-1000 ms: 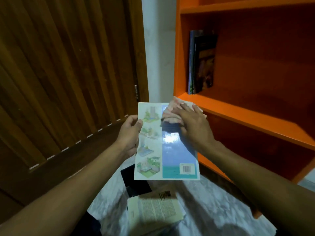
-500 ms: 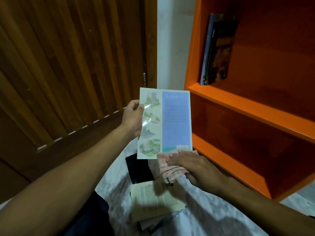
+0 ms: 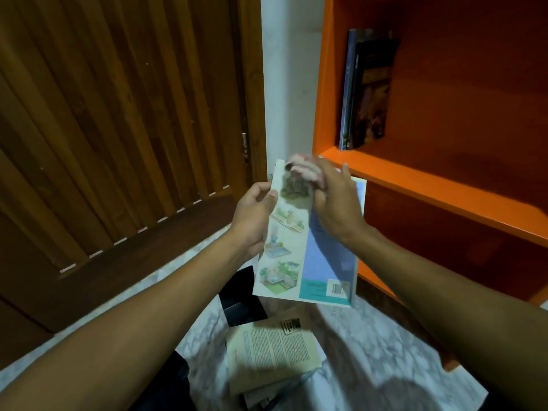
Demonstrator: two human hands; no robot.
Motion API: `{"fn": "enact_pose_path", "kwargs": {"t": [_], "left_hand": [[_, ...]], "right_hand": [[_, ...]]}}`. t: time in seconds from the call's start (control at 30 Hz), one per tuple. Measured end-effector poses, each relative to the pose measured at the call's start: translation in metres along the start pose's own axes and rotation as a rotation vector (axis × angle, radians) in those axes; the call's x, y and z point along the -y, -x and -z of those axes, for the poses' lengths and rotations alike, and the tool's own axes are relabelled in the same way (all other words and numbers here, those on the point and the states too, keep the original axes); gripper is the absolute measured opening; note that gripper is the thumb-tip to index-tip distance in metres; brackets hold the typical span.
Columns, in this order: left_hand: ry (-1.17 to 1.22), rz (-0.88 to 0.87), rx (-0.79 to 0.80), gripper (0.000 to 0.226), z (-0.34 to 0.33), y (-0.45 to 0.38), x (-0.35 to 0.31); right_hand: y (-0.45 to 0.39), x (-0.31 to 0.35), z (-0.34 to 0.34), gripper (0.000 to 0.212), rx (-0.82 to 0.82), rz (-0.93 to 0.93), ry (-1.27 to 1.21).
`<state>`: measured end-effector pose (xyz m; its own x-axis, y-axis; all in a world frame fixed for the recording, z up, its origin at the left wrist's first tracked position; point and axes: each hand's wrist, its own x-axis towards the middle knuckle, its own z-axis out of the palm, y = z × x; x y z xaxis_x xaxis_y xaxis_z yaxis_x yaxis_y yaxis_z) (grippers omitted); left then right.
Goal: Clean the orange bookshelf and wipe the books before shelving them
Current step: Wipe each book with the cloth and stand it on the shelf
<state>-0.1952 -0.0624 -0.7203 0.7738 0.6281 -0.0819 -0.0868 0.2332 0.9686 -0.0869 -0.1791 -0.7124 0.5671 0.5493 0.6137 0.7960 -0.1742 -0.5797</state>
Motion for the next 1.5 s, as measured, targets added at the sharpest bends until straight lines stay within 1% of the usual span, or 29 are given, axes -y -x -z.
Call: {"fn": "enact_pose_path", "kwargs": {"t": [0.07,0.17,0.27,0.33,0.4,0.5,0.57,0.6,0.63,0.67,0.73,0.77,0.8,0.83,0.87,0.9,0.93,0.97,1.0,1.07,1.1,1.17,1.2,1.27,1.3,1.33,1.37,1.43,1.5], "left_hand": [[0.11,0.02,0.014,0.013,-0.002,0.001,-0.003],[0.239,0.085,-0.016,0.018,0.006,-0.003,-0.007],[0.292,0.107,-0.092,0.016,0.017,-0.009,-0.01],[0.314,0.112,-0.12,0.017,0.023,-0.011,-0.013],[0.334,0.115,-0.15,0.018,0.029,-0.012,-0.018],[0.359,0.095,-0.187,0.017,0.037,-0.016,-0.027],[0.358,0.08,-0.2,0.016,0.043,-0.018,-0.031],[0.354,0.079,-0.205,0.015,0.046,-0.019,-0.032],[0.354,0.083,-0.212,0.015,0.05,-0.019,-0.033],[0.353,0.09,-0.22,0.015,0.053,-0.019,-0.033],[0.341,0.107,-0.232,0.015,0.057,-0.019,-0.033],[0.332,0.113,-0.232,0.015,0.059,-0.019,-0.032],[0.323,0.122,-0.234,0.016,0.06,-0.02,-0.03],[0.313,0.131,-0.234,0.016,0.059,-0.02,-0.028],[0.3,0.14,-0.234,0.017,0.058,-0.019,-0.027],[0.287,0.151,-0.238,0.018,0.057,-0.019,-0.025],[0.27,0.164,-0.24,0.017,0.054,-0.018,-0.023],[0.249,0.175,-0.243,0.017,0.052,-0.017,-0.021],[0.23,0.183,-0.249,0.016,0.05,-0.017,-0.018],[0.167,0.179,-0.263,0.019,0.046,-0.017,-0.013],[0.106,0.164,-0.282,0.022,0.045,-0.018,-0.01],[-0.042,0.138,-0.316,0.03,0.041,-0.016,-0.004],[-0.116,0.137,-0.325,0.037,0.039,-0.016,-0.001],[-0.337,0.111,-0.329,0.065,0.034,-0.016,0.008],[-0.512,0.065,-0.341,0.079,0.032,-0.017,0.011],[-0.65,0.0,-0.351,0.087,0.027,-0.016,0.012],[-0.722,-0.074,-0.339,0.089,0.019,-0.012,0.013],[-0.709,-0.192,-0.225,0.088,0.002,-0.003,0.017],[-0.611,-0.212,-0.115,0.091,-0.012,0.003,0.025]], "right_hand": [[0.01,0.003,-0.013,0.058,0.087,0.073,0.053],[0.041,0.003,-0.029,0.059,0.133,0.164,-0.029],[0.074,-0.008,-0.041,0.053,0.224,0.386,-0.057],[0.089,-0.009,-0.043,0.047,0.298,0.45,-0.105],[0.101,-0.009,-0.039,0.046,0.356,0.493,-0.135],[0.118,-0.022,-0.036,0.034,0.463,0.643,-0.042],[0.125,-0.039,-0.034,0.025,0.505,0.663,0.069],[0.126,-0.047,-0.03,0.023,0.526,0.615,0.11],[0.126,-0.052,-0.024,0.02,0.538,0.52,0.121],[0.125,-0.057,-0.018,0.02,0.534,0.374,0.094],[0.12,-0.063,-0.007,0.032,0.438,0.002,-0.076],[0.117,-0.065,-0.005,0.034,0.346,-0.209,-0.184],[0.113,-0.067,-0.003,0.031,0.244,-0.431,-0.304],[0.107,-0.068,-0.001,0.026,0.166,-0.668,-0.465],[0.1,-0.065,0.0,0.024,0.122,-0.896,-0.666],[0.093,-0.06,0.003,0.026,0.118,-1.071,-0.882],[0.087,-0.052,0.007,0.029,0.132,-1.177,-1.067],[0.081,-0.043,0.012,0.031,0.154,-1.227,-1.201],[0.077,-0.036,0.015,0.031,0.199,-1.227,-1.269],[0.075,-0.029,0.017,0.028,0.309,-1.119,-1.245],[0.076,-0.029,0.015,0.032,0.331,-1.065,-1.2],[0.078,-0.026,0.012,0.037,0.32,-1.002,-1.12],[0.08,-0.024,0.01,0.035,0.305,-0.99,-1.1],[0.082,-0.016,0.01,0.031,0.255,-0.973,-1.071],[0.082,-0.012,0.009,0.03,0.233,-0.95,-1.039],[0.082,-0.009,0.009,0.03,0.224,-0.914,-0.975],[0.082,-0.007,0.008,0.028,0.227,-0.872,-0.884],[0.084,-0.004,0.006,0.023,0.213,-0.787,-0.753],[0.088,-0.002,0.002,0.025,0.196,-0.678,-0.68]]}}
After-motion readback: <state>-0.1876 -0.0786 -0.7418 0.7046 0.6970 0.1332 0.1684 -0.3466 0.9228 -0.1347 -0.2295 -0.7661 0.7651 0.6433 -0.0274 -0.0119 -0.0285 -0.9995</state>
